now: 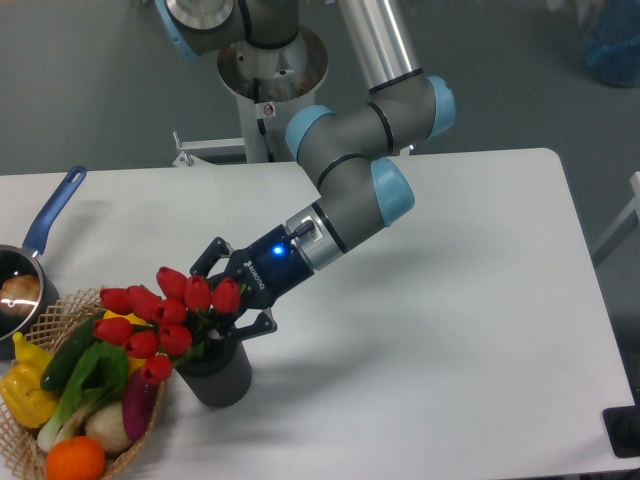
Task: Pick up the flowers from the vase
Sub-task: 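Close the gripper on the tulip stems and adjust the grip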
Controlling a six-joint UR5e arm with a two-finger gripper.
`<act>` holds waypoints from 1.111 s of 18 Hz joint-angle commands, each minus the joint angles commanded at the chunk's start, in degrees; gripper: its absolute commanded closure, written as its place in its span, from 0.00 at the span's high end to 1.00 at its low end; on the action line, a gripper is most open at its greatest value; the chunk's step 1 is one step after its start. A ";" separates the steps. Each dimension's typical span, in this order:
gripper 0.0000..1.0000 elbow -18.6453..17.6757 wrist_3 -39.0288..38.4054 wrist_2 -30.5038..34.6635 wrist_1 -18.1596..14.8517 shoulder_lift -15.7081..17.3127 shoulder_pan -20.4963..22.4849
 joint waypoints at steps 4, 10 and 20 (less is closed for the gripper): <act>0.44 -0.26 0.09 0.00 0.00 0.00 0.09; 0.33 -0.71 0.00 0.00 0.00 0.17 0.26; 0.34 -0.97 -0.09 -2.02 0.00 0.97 0.44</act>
